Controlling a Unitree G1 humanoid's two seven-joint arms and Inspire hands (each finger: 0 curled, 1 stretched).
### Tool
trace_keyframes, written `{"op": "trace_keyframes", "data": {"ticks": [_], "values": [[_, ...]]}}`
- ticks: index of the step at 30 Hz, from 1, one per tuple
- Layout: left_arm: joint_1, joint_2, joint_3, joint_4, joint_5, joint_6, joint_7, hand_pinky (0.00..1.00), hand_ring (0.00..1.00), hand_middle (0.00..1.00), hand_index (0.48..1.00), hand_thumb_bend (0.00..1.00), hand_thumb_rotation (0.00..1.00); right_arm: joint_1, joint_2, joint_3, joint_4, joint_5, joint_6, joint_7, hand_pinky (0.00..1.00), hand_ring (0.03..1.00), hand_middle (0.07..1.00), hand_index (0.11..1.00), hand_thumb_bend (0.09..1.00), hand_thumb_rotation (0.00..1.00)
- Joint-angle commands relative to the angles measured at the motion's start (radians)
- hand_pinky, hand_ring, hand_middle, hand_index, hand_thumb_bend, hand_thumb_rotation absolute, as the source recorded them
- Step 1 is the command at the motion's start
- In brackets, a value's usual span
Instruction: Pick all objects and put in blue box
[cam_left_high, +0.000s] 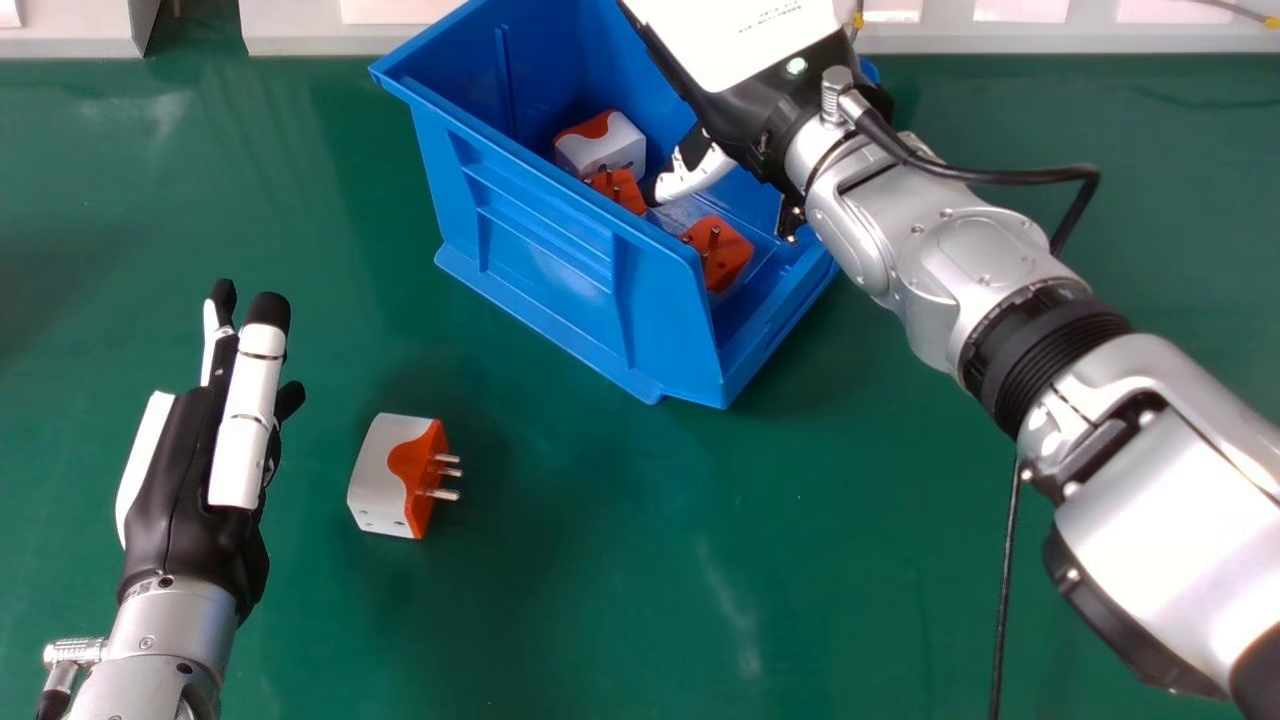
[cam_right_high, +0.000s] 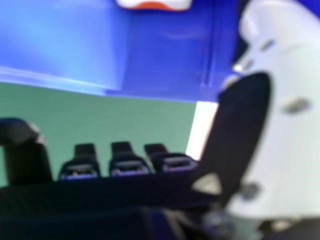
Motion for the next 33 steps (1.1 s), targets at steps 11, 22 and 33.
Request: {"op": "trace_keyframes", "data": {"ticks": [11, 22, 33], "values": [[-0.021, 0.015, -0.002, 0.005, 0.005, -0.022, -0.006, 0.97, 1.00, 1.00, 1.000, 0.55, 1.00, 0.269, -0.224, -0.142, -0.556, 0.020, -0.012, -0.011, 0.90, 1.000, 1.000, 1.000, 0.421, 0.36], [-0.046, 0.024, 0.004, 0.037, 0.006, -0.028, -0.004, 0.97, 1.00, 1.00, 1.000, 0.55, 1.00, 0.685, -0.391, -0.421, -1.201, 0.067, 0.015, 0.098, 0.98, 1.000, 1.000, 1.000, 0.359, 0.40], [-0.054, 0.019, 0.007, 0.061, 0.004, -0.048, 0.001, 0.97, 1.00, 1.00, 1.000, 0.55, 1.00, 1.107, -0.379, -0.612, -1.435, 0.102, -0.029, 0.077, 0.97, 0.996, 0.998, 0.993, 0.334, 0.39]]}}
